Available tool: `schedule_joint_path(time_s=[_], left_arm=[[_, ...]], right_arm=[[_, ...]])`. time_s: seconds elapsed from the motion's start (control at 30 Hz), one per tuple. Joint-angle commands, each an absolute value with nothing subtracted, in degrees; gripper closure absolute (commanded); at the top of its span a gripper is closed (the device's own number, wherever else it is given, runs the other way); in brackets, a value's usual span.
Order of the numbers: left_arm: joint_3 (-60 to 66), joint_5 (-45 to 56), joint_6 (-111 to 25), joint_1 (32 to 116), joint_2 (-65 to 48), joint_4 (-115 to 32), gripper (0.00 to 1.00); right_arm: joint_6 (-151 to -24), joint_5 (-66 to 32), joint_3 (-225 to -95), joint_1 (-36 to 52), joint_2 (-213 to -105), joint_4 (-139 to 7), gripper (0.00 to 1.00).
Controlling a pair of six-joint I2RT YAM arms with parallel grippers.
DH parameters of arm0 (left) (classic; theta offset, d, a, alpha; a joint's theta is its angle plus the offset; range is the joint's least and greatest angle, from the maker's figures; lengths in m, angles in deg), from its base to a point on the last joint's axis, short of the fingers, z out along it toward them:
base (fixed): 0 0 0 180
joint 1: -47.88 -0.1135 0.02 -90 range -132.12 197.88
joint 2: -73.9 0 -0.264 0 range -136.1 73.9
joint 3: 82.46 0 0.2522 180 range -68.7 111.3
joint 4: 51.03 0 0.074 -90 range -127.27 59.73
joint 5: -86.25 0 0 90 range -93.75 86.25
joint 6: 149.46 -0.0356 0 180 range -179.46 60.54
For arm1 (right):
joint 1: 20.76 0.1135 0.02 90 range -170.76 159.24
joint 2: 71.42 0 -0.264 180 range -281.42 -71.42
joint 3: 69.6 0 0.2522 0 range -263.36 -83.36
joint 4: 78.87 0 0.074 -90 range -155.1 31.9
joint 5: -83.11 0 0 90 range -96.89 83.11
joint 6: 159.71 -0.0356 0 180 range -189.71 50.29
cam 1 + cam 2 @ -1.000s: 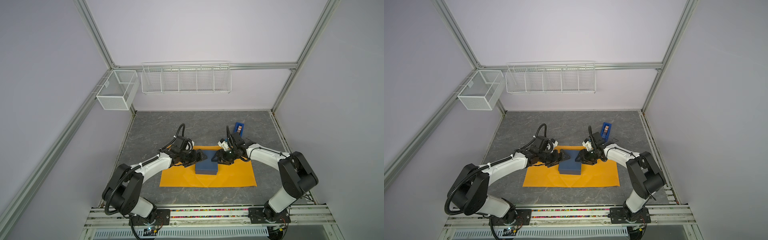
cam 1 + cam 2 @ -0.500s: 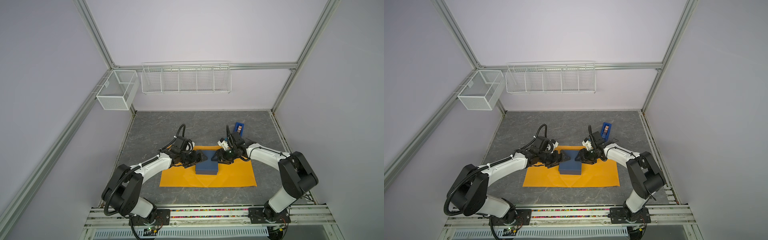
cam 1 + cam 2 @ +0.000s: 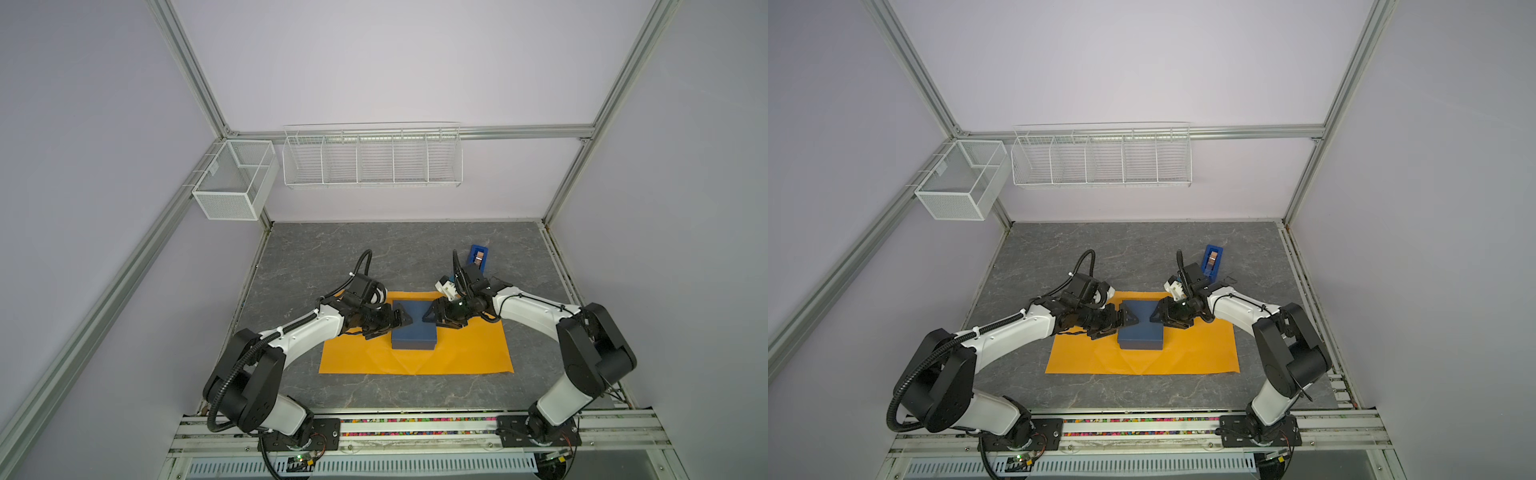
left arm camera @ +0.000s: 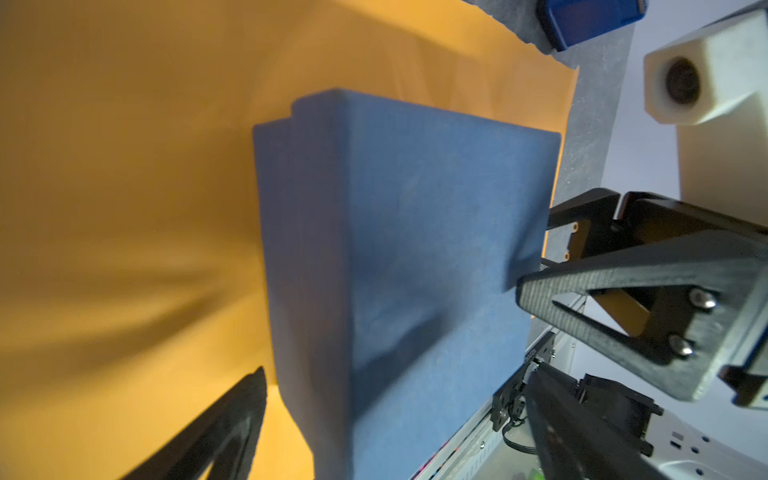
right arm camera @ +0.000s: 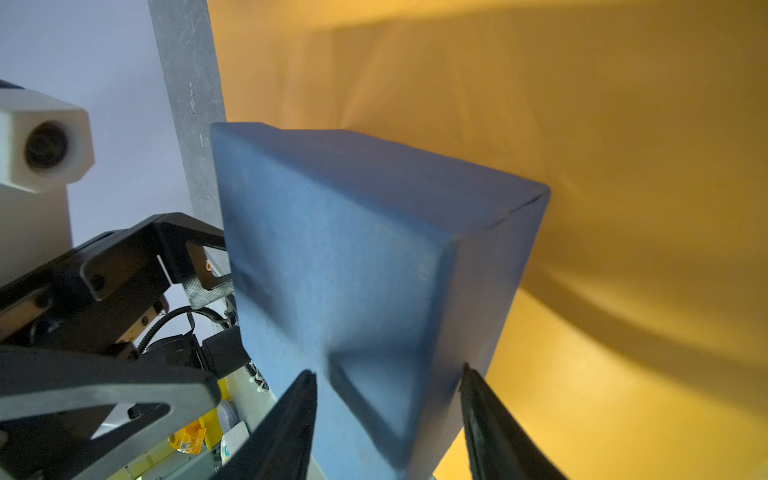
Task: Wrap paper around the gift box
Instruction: 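Lower the box onto the paper and hold it with both grippers, then release the box with right gripper, move to paper edge while left holds box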
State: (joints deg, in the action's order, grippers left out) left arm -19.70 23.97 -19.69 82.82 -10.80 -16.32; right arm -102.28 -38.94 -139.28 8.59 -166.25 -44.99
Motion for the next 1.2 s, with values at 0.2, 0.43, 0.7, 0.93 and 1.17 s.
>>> schedule_joint_path(time_s=[0.2,0.43,0.7,0.93,1.17], left_arm=[[-10.3,18.4,-24.5,83.1,-6.5,-7.4,0.08],[-8.9,19.4,-24.6,83.1,-7.5,-7.3,0.09],[-12.2,20.4,-22.7,83.1,-8.5,-8.7,0.08],[-15.7,22.5,-21.6,83.2,-9.4,-10.9,0.07],[-18.5,26.0,-19.3,83.2,-10.0,-16.5,0.07]], right_arm=[[-100.7,-39.4,-137.1,2.6,-157.8,-43.1,0.38],[-96.9,-39.9,-131.0,-11.1,-151.0,-36.5,0.34],[-96.9,-35.3,-120.3,-30.0,-142.1,-31.0,0.14],[-96.8,-36.5,-115.4,-35.8,-141.3,-31.0,0.05],[-96.4,-41.0,-113.1,-36.0,-142.9,-33.1,0.06]])
